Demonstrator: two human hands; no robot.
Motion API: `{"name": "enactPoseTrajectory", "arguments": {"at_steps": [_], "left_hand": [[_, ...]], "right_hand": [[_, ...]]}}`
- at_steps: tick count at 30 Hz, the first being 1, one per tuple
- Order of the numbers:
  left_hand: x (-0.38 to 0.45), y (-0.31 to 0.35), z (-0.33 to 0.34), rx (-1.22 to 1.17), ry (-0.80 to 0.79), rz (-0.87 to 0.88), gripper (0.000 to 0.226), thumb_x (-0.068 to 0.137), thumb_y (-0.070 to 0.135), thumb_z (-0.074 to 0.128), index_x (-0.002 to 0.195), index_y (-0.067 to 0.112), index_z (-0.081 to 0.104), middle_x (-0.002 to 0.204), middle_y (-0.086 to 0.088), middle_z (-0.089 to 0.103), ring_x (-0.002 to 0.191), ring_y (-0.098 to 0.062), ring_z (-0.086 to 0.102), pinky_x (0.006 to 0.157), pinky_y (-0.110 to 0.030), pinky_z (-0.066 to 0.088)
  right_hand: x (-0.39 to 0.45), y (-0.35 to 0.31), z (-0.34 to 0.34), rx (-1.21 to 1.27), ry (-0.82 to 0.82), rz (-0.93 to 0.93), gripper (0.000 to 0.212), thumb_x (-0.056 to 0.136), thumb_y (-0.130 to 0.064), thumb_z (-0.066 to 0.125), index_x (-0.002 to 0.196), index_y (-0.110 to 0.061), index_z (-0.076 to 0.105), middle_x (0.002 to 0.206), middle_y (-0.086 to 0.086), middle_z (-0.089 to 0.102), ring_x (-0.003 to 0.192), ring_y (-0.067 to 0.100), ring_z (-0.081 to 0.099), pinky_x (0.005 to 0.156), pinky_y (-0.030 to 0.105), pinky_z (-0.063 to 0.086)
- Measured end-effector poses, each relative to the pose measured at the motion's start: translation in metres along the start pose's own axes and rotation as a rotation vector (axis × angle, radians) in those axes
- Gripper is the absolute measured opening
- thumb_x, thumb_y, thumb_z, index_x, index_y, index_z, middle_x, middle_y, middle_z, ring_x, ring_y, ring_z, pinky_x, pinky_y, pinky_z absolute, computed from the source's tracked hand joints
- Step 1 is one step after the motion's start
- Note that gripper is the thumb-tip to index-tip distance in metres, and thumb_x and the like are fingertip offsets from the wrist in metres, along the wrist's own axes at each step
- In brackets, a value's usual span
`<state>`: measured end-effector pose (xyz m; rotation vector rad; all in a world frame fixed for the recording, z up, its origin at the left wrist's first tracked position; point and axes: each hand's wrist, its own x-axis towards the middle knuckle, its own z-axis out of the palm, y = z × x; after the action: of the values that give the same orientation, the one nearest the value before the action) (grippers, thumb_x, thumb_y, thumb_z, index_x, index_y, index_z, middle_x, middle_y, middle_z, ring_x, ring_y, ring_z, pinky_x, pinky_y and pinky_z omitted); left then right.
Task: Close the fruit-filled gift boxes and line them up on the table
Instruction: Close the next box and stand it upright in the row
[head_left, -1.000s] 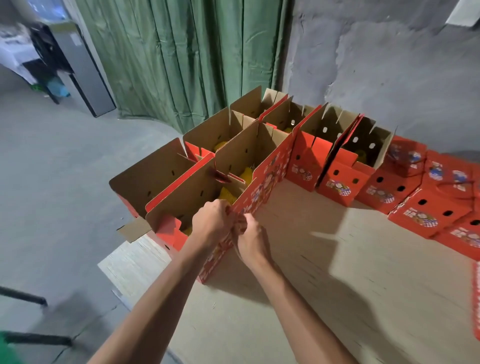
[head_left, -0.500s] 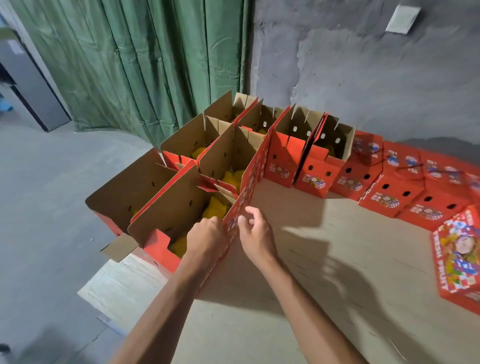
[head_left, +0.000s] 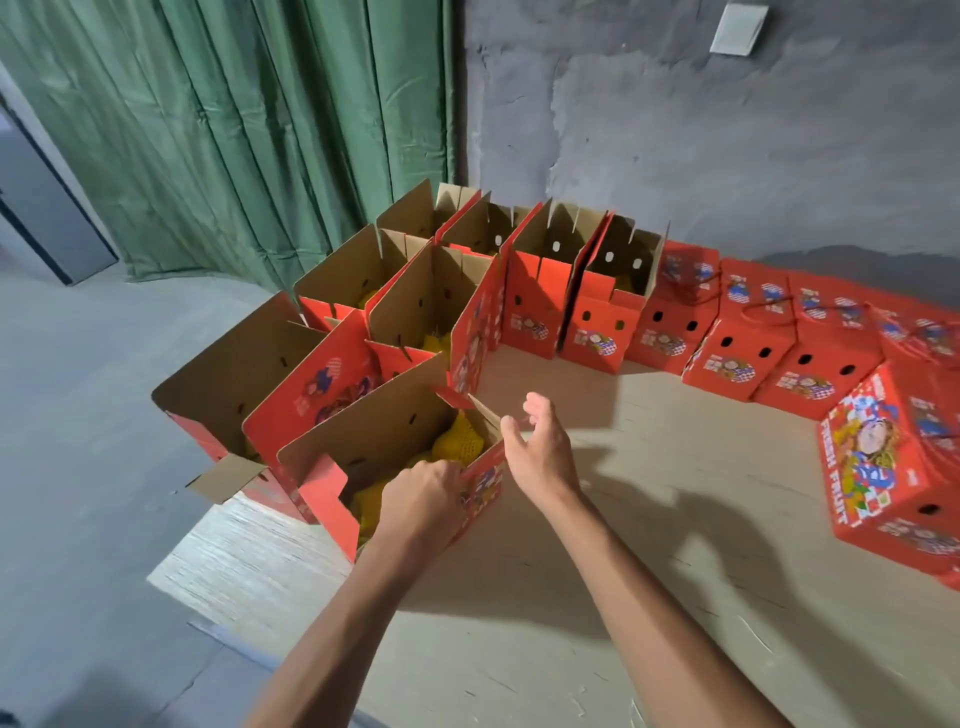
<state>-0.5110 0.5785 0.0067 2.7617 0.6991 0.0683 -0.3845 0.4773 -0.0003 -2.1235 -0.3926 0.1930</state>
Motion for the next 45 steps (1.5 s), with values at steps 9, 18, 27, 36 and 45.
{"name": "enactPoseTrajectory", "arguments": {"at_steps": [9,18,27,36,45], "left_hand": [[-0.045,0.077,0.025,-0.07,0.077,0.174,0.015,0.1,0.029,0.059,0.106,0.02,0.07,0.078,0.006,0.063,0.064,-0.016,0.059,0.053,-0.02,0.038],[-0.066,0.168,0.055,-0.067,0.1,0.365,0.034,0.104,0.032,0.054,0.136,0.028,0.066,0.102,0.005,0.078,0.078,-0.016,0.073,0.057,-0.015,0.04],[-0.073,0.26,0.081,-0.074,0.104,0.596,0.028,0.097,0.026,0.065,0.123,0.026,0.074,0.084,0.0,0.077,0.06,-0.02,0.068,0.049,-0.02,0.031],[-0.085,0.344,0.11,-0.098,0.061,0.78,0.022,0.098,0.018,0.057,0.106,0.027,0.075,0.072,0.0,0.071,0.059,-0.028,0.064,0.05,-0.026,0.034],[-0.092,0.378,0.128,-0.154,-0.047,0.985,0.027,0.101,0.026,0.058,0.122,0.033,0.073,0.081,0.003,0.075,0.066,-0.026,0.067,0.048,-0.022,0.036]], "right_hand": [[-0.032,0.055,-0.069,-0.013,0.071,0.047,0.045,0.101,-0.028,0.057,0.142,-0.011,0.053,0.145,0.008,0.057,0.133,0.022,0.052,0.108,0.029,0.04],[-0.06,0.118,-0.156,-0.049,0.221,0.1,0.042,0.098,-0.025,0.059,0.136,-0.008,0.06,0.138,0.014,0.06,0.126,0.027,0.054,0.107,0.036,0.043],[-0.09,0.178,-0.247,-0.015,0.394,0.168,0.034,0.098,-0.024,0.061,0.129,-0.011,0.065,0.129,0.011,0.063,0.12,0.025,0.057,0.103,0.044,0.05],[-0.13,0.226,-0.331,-0.062,0.559,0.253,0.022,0.098,-0.021,0.064,0.116,-0.009,0.069,0.117,0.013,0.067,0.109,0.03,0.058,0.093,0.047,0.051],[-0.158,0.26,-0.395,0.041,0.505,0.454,0.015,0.098,-0.024,0.061,0.099,-0.017,0.074,0.099,-0.002,0.076,0.08,0.013,0.068,0.071,0.026,0.053]]}}
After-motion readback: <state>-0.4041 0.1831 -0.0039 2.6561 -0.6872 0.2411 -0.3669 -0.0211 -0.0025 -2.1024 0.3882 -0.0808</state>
